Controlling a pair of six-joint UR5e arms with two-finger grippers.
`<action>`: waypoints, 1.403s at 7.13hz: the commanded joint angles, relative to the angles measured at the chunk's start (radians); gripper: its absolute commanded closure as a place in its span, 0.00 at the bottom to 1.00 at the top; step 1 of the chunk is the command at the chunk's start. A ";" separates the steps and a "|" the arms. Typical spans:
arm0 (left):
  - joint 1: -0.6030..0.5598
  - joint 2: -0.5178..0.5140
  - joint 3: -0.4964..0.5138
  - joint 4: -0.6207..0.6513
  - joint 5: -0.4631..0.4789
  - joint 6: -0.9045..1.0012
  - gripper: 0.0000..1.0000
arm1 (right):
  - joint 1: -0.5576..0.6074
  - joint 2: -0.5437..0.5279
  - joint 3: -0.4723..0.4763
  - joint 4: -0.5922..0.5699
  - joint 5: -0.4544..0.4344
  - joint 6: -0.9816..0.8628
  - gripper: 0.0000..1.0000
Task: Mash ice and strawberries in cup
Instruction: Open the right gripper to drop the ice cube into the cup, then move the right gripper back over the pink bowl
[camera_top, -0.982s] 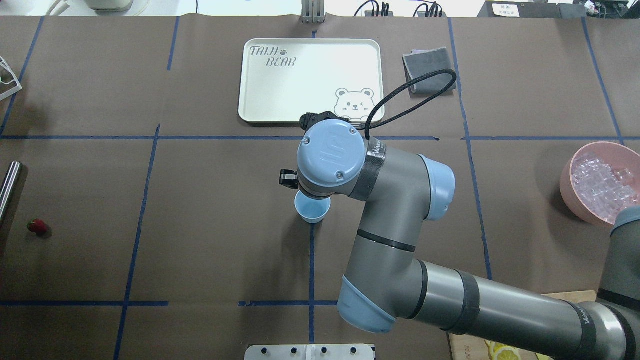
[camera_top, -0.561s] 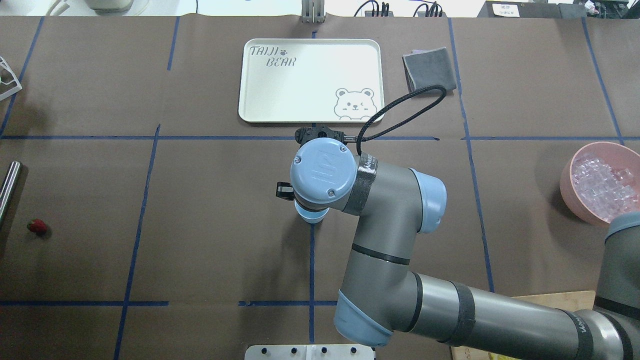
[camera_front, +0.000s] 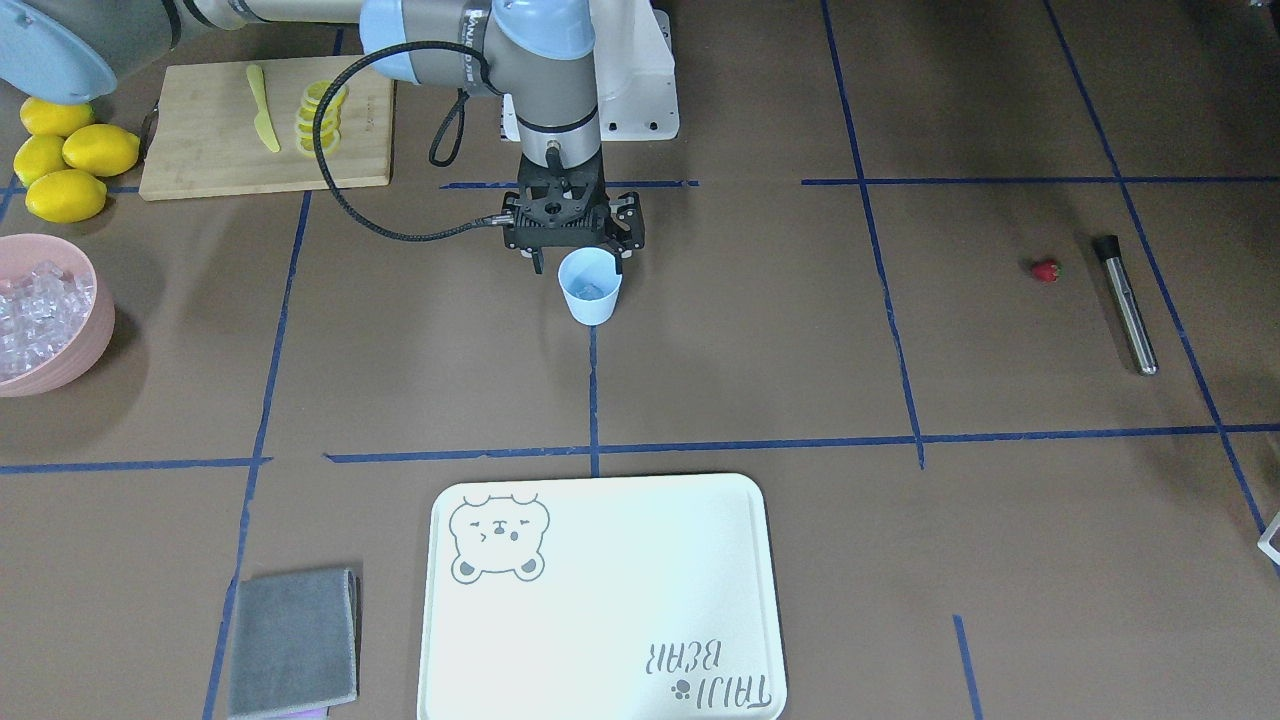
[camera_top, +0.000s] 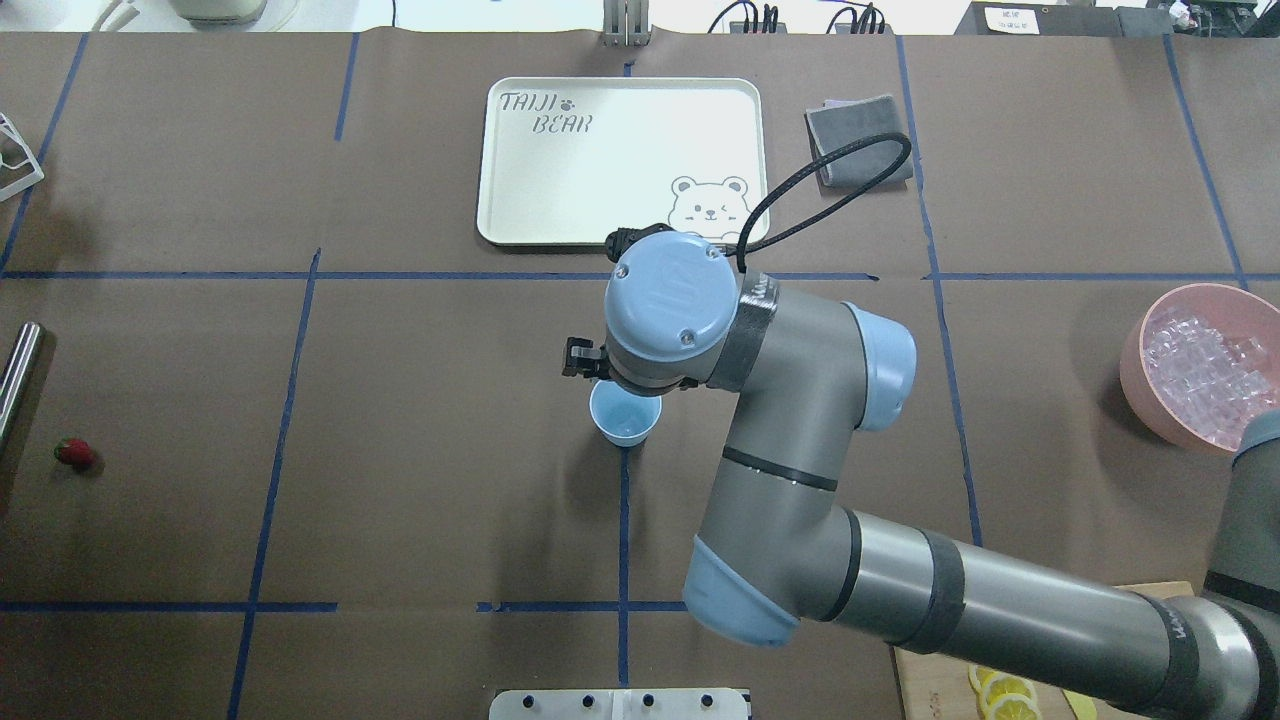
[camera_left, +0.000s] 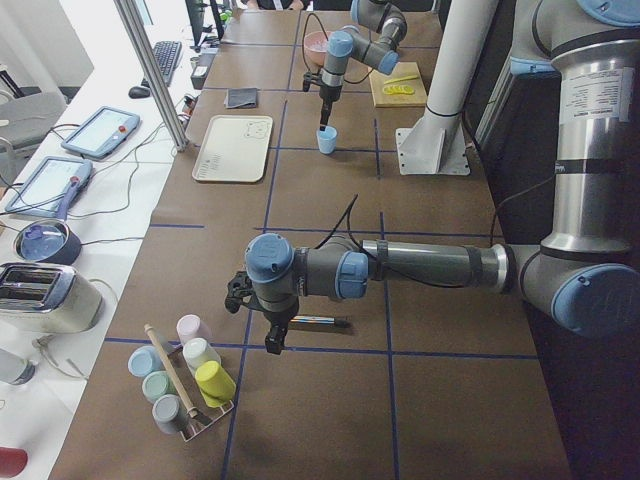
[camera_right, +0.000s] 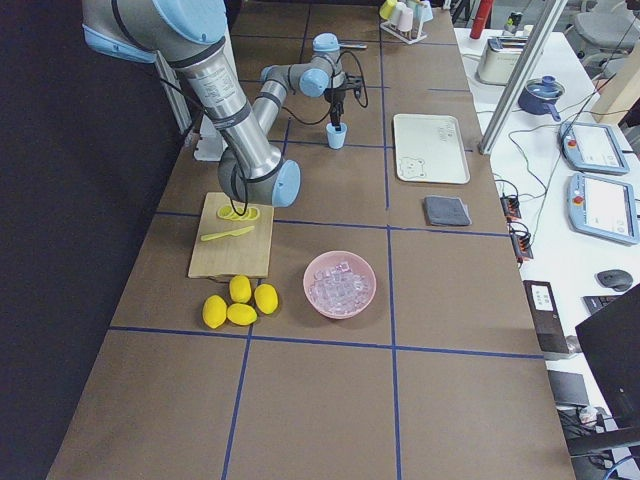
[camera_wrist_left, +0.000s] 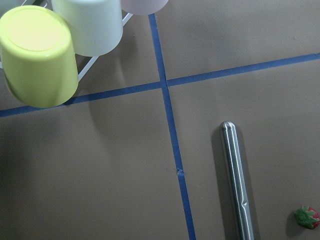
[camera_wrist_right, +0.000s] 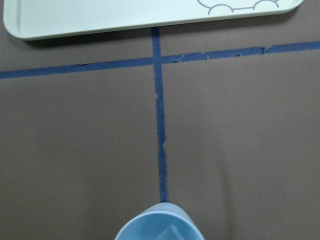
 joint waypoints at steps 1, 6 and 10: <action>0.000 0.000 0.007 0.000 0.000 0.000 0.00 | 0.137 -0.079 0.007 -0.004 0.098 -0.181 0.00; 0.000 0.000 0.007 0.000 0.000 0.000 0.00 | 0.529 -0.647 0.267 0.101 0.377 -0.902 0.00; 0.000 0.000 0.002 0.000 0.000 0.000 0.00 | 0.647 -0.924 0.229 0.369 0.483 -1.111 0.00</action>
